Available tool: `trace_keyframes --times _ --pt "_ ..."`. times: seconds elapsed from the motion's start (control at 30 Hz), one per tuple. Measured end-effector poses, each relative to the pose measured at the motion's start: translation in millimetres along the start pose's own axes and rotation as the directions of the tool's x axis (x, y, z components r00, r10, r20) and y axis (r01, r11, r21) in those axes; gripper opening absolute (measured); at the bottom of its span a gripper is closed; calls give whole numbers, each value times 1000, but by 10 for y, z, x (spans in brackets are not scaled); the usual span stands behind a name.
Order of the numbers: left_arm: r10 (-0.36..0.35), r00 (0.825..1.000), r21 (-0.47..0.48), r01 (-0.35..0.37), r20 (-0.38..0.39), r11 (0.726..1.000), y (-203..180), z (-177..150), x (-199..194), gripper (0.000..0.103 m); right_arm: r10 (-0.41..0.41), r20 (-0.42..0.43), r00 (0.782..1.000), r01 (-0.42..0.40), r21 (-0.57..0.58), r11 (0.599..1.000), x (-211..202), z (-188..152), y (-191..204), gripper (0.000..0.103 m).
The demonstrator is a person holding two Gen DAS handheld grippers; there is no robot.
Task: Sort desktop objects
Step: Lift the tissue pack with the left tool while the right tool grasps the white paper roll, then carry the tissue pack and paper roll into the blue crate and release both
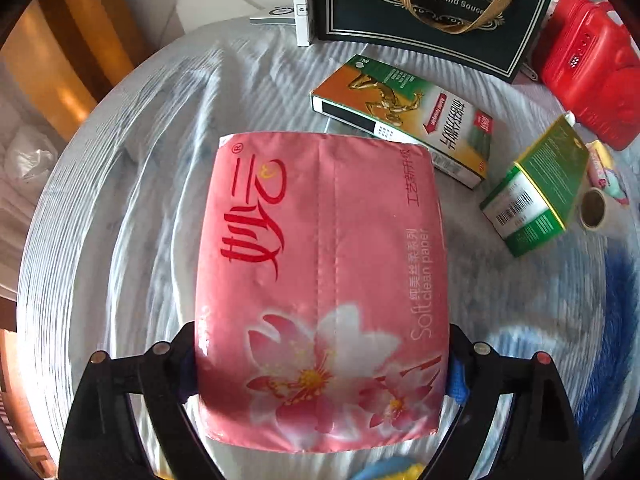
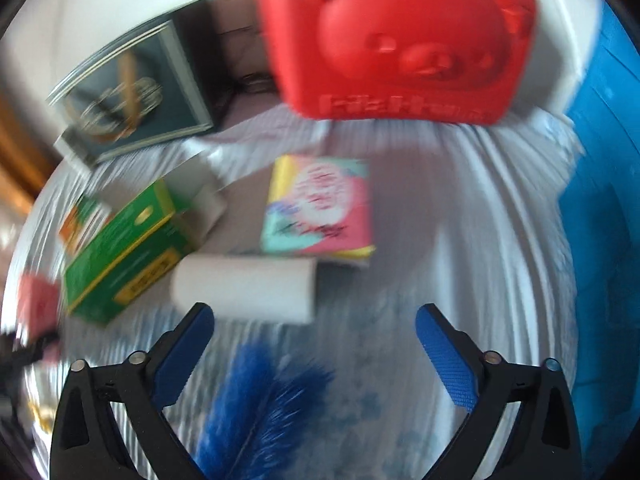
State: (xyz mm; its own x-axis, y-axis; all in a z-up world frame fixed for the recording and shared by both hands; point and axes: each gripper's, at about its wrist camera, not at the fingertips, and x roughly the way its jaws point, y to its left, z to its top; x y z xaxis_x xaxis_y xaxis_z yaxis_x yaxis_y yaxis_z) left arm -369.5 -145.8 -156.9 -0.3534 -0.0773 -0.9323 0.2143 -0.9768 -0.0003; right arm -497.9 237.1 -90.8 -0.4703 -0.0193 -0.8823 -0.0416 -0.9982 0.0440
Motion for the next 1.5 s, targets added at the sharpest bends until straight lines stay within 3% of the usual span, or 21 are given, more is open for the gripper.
trace_keyframes --times 0.07,0.17,0.23,0.3,0.37,0.47,0.63,0.73,0.83,0.93,1.07,1.13,1.3,1.5 --pt "-11 1000 -22 11 -4 1000 24 -122 -75 90 -58 2 998 58 23 998 32 33 -116 74" --pt "-9 1000 -37 9 -10 999 9 -230 -119 90 -106 -17 994 106 17 994 187 68 -192 74" --pt "-27 1000 -42 26 -12 999 -33 -263 -157 90 -68 -79 995 67 -15 998 343 38 -132 74" --pt "-28 1000 -39 28 -7 999 -49 -261 -201 90 -17 -118 993 9 -62 998 366 -63 42 65" --pt "-14 1000 -27 14 4 1000 -100 -278 -243 90 78 -148 986 -99 -142 985 267 -270 346 65" --pt "-18 1000 -18 18 21 1000 -149 -302 -300 90 159 -166 973 -194 -219 956 79 -487 664 76" --pt "-26 999 -21 27 40 999 -224 -316 -397 90 151 -95 984 -174 -326 929 -196 -393 974 78" --pt "-36 998 -33 38 56 999 -298 -267 -409 90 138 -103 985 -167 -360 918 -93 -321 1131 78" --pt "-17 998 -27 18 67 999 -373 -244 -385 90 148 -163 975 -202 -397 895 82 -308 1363 77" --pt "-14 998 -25 16 62 1000 -411 -249 -343 90 148 -211 966 -230 -443 867 244 -424 1522 74" --pt "-16 998 -22 17 53 1000 -454 -288 -313 90 126 -218 968 -219 -479 850 395 -494 1697 49" --pt "-24 998 -16 25 50 1000 -478 -305 -319 90 137 -218 966 -225 -457 861 409 -486 1689 47" --pt "-43 995 5 42 86 999 -545 -364 -524 90 207 -162 965 -255 -400 880 18 -553 1567 46" --pt "-86 982 43 80 169 996 -668 -472 -1039 90 217 -57 975 -222 -386 895 -650 -696 1435 45"
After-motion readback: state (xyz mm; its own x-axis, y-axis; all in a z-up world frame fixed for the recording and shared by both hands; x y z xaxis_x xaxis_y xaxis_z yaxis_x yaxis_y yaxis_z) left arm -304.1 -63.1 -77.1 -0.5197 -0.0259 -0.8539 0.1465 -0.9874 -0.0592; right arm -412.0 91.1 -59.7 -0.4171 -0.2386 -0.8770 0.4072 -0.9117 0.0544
